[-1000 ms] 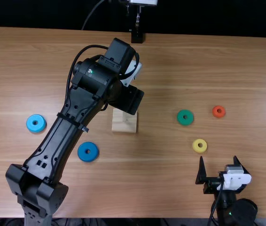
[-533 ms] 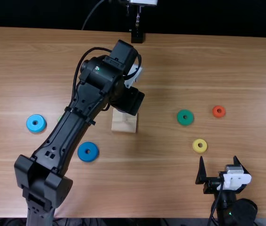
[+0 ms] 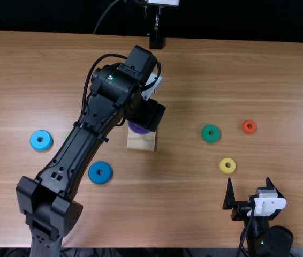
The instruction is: Build the Hanoi tower: stack the rings onto the peg from bottom to top in this color order: purple, dark blue, light blue, dark green, light green, yellow, orange.
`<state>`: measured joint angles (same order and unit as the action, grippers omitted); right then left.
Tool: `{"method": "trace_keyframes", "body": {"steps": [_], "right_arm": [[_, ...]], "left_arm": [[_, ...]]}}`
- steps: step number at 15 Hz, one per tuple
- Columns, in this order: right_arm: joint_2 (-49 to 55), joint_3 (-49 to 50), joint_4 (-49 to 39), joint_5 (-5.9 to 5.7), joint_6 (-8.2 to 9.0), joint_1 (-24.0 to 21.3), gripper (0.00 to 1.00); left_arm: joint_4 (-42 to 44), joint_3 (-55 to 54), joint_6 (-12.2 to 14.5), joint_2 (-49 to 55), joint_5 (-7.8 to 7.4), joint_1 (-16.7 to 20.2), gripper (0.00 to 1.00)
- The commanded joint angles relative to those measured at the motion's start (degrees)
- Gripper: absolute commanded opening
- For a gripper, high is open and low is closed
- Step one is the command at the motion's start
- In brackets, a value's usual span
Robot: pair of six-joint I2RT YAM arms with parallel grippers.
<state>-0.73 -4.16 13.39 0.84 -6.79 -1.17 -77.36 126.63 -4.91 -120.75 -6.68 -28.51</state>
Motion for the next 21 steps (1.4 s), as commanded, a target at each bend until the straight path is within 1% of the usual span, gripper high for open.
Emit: {"method": "trace_keyframes", "body": {"steps": [1,6,7,8,10,11,12,14,15,16,17,18,21], "right_arm": [[0.73,3.2,3.97,0.32,-0.07,-0.32,1.0],[0.73,3.2,3.87,0.32,-0.07,-0.32,1.0],[0.73,3.2,3.87,0.32,-0.07,-0.32,1.0],[0.73,3.2,3.97,0.32,-0.07,-0.32,1.0],[0.73,3.2,3.97,0.32,-0.07,-0.32,1.0],[0.73,3.2,3.97,0.32,-0.07,-0.32,1.0],[0.73,3.2,3.87,0.32,-0.07,-0.32,1.0],[0.73,3.2,3.87,0.32,-0.07,-0.32,1.0],[0.73,3.2,3.97,0.32,-0.07,-0.32,1.0],[0.73,3.2,3.97,0.32,-0.07,-0.32,1.0],[0.73,3.2,3.87,0.32,-0.07,-0.32,1.0],[0.73,3.2,3.87,0.32,-0.07,-0.32,1.0],[0.73,3.2,3.97,0.32,-0.07,-0.32,1.0]], "left_arm": [[-0.05,-1.03,-0.26,-0.36,-0.71,0.04,1.0],[-0.05,-2.44,-0.05,-0.01,-0.6,0.3,1.0],[-0.05,-2.0,-0.05,0.25,-0.49,0.48,1.0],[-0.05,-0.77,-0.05,0.6,0.14,0.91,1.0],[0.05,2.66,0.16,1.57,0.24,1.71,1.0],[0.05,2.83,0.06,4.21,0.24,2.06,1.0],[0.16,2.66,0.06,6.58,0.35,2.94,1.0],[0.58,0.73,0.16,12.73,0.56,6.98,1.0],[3.75,-4.28,0.16,16.42,0.98,8.91,1.0],[9.76,-11.67,0.16,20.55,2.88,10.23,1.0],[17.35,-19.84,-0.16,25.74,5.73,11.37,1.0],[23.26,-28.1,-0.16,30.22,6.57,12.6,1.0],[34.44,-49.11,-0.37,39.01,6.57,13.48,1.0]]}}
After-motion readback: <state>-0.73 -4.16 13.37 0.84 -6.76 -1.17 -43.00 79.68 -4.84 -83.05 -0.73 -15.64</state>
